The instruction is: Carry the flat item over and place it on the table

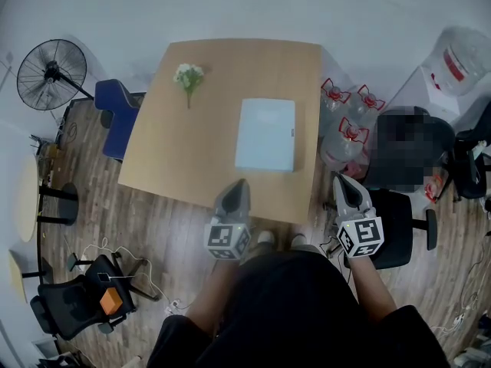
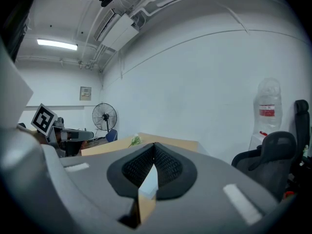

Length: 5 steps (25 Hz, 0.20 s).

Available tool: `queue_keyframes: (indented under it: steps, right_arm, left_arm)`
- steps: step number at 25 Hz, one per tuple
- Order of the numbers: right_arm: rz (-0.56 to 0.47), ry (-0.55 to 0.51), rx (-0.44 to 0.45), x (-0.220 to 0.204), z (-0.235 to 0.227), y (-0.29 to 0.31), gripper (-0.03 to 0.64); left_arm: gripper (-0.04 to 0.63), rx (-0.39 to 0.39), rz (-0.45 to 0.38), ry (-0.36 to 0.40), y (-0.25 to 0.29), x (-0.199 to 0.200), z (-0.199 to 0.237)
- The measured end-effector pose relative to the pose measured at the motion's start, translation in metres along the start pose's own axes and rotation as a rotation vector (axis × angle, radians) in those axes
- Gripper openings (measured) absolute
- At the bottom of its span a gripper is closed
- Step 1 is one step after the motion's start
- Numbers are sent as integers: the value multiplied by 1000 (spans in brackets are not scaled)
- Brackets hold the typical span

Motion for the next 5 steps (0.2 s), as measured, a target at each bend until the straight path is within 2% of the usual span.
queue_keyframes:
  steps: [5]
  right_arm:
    - [-8,22,-2,-6,-14,-3,2]
  left_arm:
    - [-2,-15,16,17,9,-6,-15]
Point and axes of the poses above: the fingertips, and each gripper's own axes: y forward along the fingers, z to its left, x out of its top, the point moved 2 cm from there along -y, backward along the fingers, and after that the axes turned 1 degree about y, right-handed, at the moved point
